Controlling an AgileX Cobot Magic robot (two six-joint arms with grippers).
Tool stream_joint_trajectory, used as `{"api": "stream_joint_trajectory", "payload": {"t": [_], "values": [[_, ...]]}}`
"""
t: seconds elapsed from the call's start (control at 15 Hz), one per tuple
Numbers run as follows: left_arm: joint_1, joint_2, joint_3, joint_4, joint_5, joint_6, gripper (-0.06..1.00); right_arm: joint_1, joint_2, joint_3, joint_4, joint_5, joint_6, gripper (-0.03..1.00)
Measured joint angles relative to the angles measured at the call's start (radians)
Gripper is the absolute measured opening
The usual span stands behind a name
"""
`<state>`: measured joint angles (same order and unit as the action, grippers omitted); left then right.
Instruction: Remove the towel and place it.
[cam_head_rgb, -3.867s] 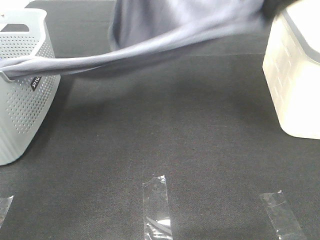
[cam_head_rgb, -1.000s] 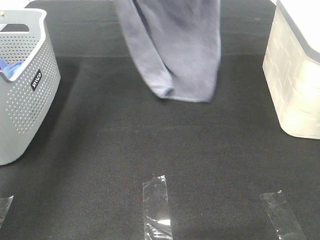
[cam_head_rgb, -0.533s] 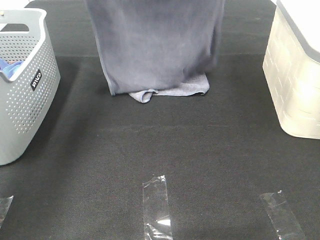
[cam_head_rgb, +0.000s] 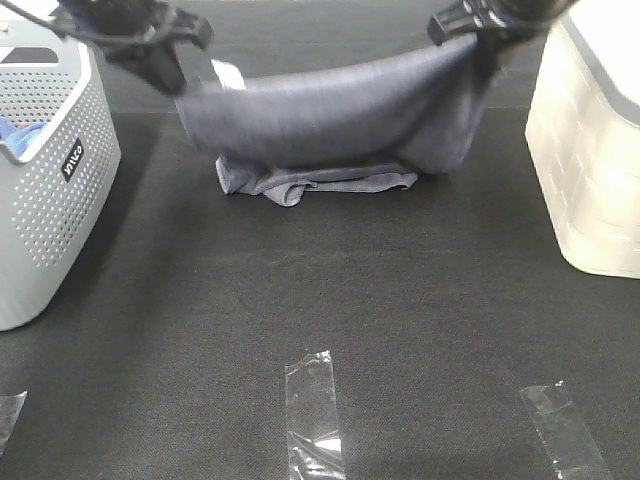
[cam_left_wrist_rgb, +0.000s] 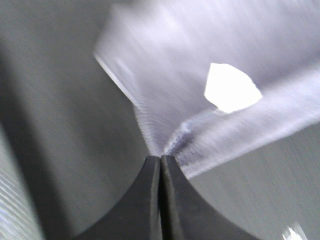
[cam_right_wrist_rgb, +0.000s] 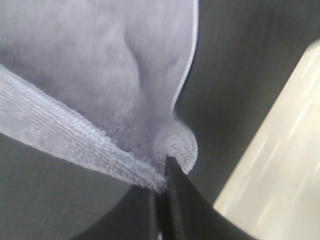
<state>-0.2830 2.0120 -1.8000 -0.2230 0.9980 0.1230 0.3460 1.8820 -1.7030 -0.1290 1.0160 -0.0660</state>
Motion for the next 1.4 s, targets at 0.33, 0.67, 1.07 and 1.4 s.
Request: {"api": "stream_joint_trajectory", "payload": {"t": [0.33, 0.67, 1.07, 1.4], "values": [[-0.061, 0.0, 0.0, 0.014, 0.203, -0.009, 0.0, 0.0, -0.008, 0.007, 0.078, 0.188, 0.0, 0.0], [-0.184, -0.06, 0.125, 0.192, 0.209, -0.095, 0.0, 0.0, -0.162, 0.232, 0.159, 0.197, 0.009, 0.0], [-0.296, -0.271, 0.474, 0.21, 0.214, -0.154, 0.0, 0.0, -0.381, 0.542, 0.242, 0.198, 0.015, 0.0], [-0.434, -0.412, 0.703, 0.189, 0.205, -0.261, 0.0, 0.0, -0.583, 0.793, 0.34, 0.2, 0.016, 0.0]]}}
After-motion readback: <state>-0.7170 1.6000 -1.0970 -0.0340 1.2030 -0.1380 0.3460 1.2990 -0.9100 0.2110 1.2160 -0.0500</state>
